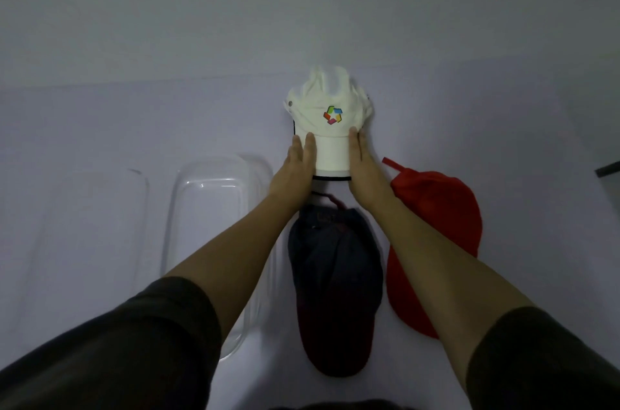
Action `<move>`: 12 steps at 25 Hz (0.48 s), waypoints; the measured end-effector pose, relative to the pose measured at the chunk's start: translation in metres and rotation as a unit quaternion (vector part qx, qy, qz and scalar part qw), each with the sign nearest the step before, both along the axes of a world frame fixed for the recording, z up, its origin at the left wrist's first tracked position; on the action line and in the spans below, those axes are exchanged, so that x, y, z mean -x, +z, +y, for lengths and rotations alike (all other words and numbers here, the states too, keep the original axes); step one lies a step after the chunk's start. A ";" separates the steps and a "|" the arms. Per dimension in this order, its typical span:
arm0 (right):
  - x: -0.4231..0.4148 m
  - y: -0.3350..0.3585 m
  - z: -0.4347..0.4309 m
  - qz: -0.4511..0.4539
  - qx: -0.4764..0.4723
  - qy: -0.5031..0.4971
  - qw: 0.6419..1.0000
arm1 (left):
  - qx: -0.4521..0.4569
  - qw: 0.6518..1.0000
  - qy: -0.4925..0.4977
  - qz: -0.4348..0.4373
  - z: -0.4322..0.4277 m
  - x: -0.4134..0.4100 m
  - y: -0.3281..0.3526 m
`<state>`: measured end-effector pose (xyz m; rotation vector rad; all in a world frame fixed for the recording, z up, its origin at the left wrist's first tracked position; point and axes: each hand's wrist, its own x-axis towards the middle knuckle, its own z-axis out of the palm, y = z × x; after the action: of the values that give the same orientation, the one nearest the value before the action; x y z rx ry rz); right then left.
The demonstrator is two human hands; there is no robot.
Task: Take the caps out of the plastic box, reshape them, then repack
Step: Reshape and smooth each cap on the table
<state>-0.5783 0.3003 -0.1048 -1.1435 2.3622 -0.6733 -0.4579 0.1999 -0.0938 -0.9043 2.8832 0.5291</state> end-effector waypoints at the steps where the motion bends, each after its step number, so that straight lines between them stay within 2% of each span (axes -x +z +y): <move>1: 0.002 -0.005 0.000 -0.002 -0.010 0.011 1.000 | -0.009 1.000 0.001 -0.005 -0.002 0.001 -0.004; 4: 0.001 -0.014 0.004 0.007 -0.037 0.065 0.997 | -0.049 0.999 0.007 -0.019 -0.004 -0.001 -0.007; 8: -0.006 -0.001 0.008 -0.068 -0.063 0.065 0.994 | -0.122 0.992 0.001 -0.005 -0.002 -0.011 0.002; 12: -0.016 0.024 0.035 -0.118 0.030 0.013 0.992 | -0.145 0.979 0.066 0.129 0.010 -0.032 0.027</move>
<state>-0.5623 0.3356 -0.0805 -1.0553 2.1378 -0.8272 -0.4257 0.2098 -0.0669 -1.0497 2.8632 1.1231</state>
